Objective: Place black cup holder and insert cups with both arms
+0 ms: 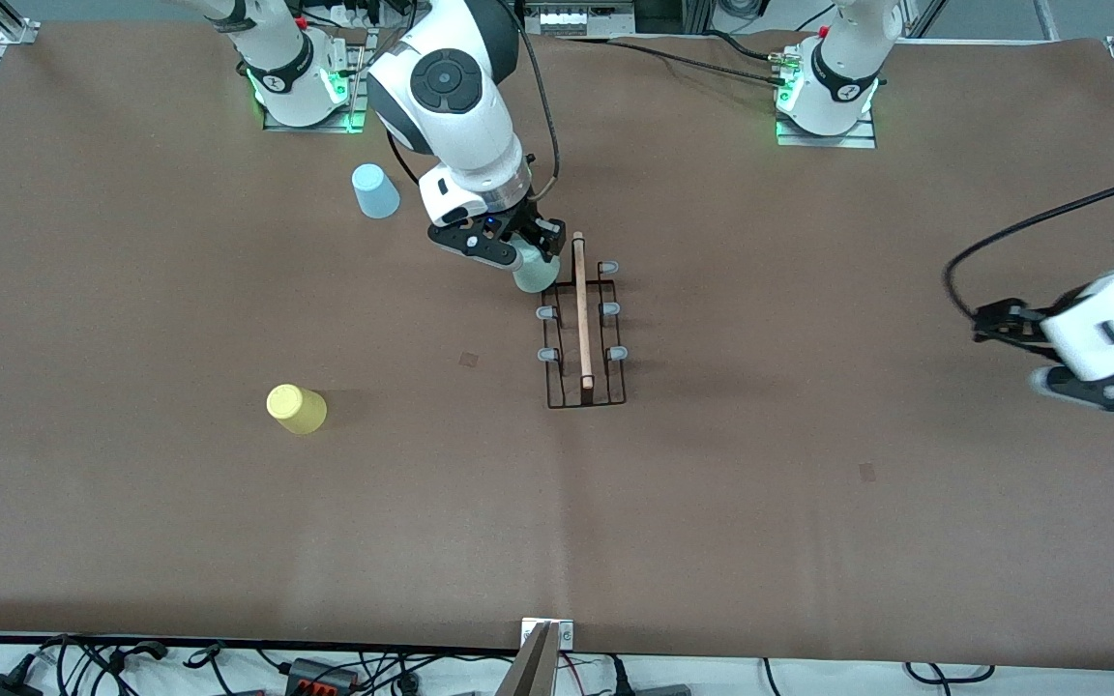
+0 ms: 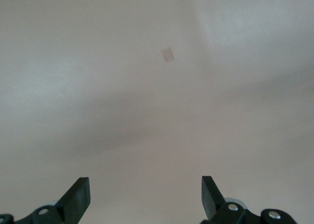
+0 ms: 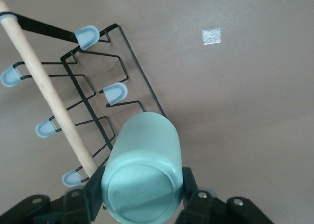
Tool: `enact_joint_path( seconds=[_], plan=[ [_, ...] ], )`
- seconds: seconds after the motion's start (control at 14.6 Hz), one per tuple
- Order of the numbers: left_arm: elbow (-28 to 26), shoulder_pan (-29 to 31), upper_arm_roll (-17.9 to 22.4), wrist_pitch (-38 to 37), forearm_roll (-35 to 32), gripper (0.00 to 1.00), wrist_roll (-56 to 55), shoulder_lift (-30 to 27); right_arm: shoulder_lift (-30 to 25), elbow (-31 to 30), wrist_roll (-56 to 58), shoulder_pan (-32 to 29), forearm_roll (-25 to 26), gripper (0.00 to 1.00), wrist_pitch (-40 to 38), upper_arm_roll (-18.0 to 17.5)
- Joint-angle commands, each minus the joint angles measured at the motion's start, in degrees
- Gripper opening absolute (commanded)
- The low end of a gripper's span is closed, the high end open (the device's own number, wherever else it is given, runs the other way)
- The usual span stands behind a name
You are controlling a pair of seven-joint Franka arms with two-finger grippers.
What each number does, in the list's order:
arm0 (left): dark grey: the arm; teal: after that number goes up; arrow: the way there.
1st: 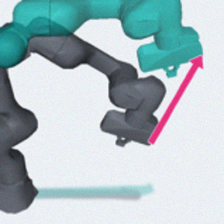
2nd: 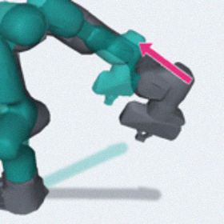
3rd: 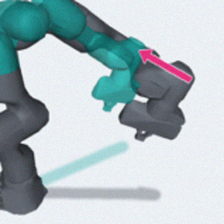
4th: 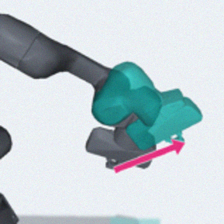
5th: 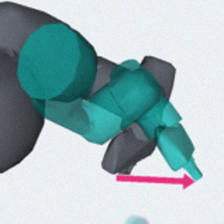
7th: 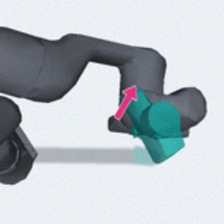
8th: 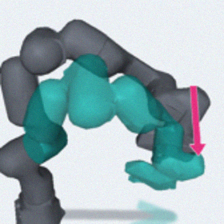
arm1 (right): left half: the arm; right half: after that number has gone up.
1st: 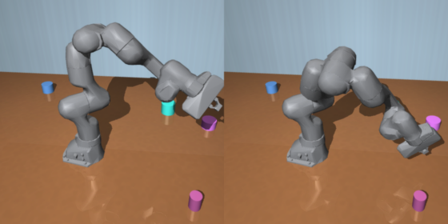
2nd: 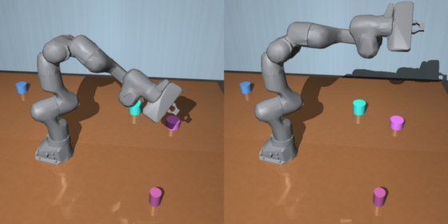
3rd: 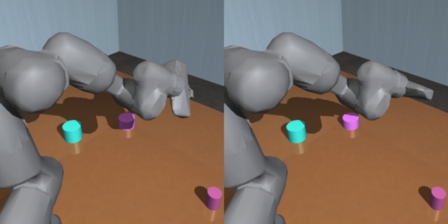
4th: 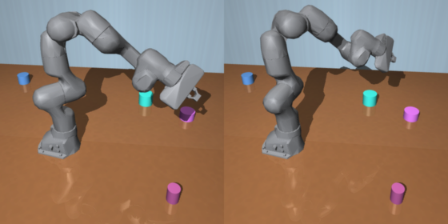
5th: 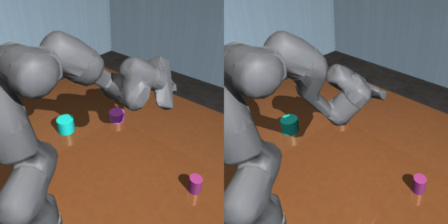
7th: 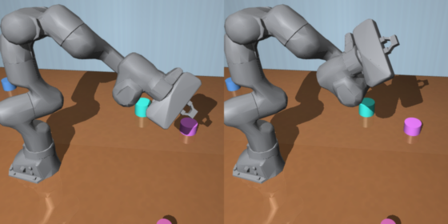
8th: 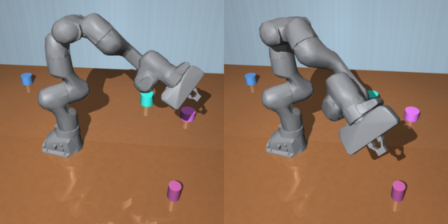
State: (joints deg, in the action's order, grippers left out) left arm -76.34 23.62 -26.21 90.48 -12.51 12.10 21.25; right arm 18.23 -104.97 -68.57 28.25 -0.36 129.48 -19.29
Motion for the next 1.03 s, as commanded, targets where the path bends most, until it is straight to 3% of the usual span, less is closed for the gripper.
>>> enact_joint_path(
  seconds=[0.0,0.14,0.34,0.48,0.62,0.69,0.76,0.96],
  plan=[
    [4.3,0.4,-0.2,-1.1,0.6,1.00,1.3,0.4,1.4,1.3,-2.3,1.4,1.2,0.30,0.5,0.2],
    [4.4,1.2,-0.6,-1.4,1.0,1.00,1.3,0.0,2.4,1.2,-3.3,1.9,1.5,1.00,2.2,0.2],
    [3.8,0.0,1.3,-3.2,2.0,1.00,1.1,-6.0,2.3,1.2,-2.3,1.4,2.3,1.00,2.1,0.4],
    [0.5,-5.4,11.0,-3.4,8.3,1.00,1.2,-10.0,0.2,1.2,-1.0,0.1,2.2,1.00,1.0,1.0],
    [-6.0,-13.5,23.3,-2.9,15.3,1.00,0.8,-15.4,-2.8,0.9,6.5,-4.8,1.9,1.00,-3.3,0.9],
    [-9.1,-18.8,29.3,-2.9,15.6,1.00,0.7,-18.2,-4.4,0.6,12.8,-7.6,1.8,1.00,-6.2,0.9],
    [-11.6,-21.9,32.2,-1.9,15.4,1.00,0.3,-20.3,-5.7,0.4,20.2,-11.4,1.8,1.00,-9.6,0.9],
    [-19.4,-26.0,33.1,1.4,9.6,1.00,-5.8,-25.9,-7.2,-0.9,43.5,-22.0,1.9,1.00,-12.8,2.0]
  ],
)
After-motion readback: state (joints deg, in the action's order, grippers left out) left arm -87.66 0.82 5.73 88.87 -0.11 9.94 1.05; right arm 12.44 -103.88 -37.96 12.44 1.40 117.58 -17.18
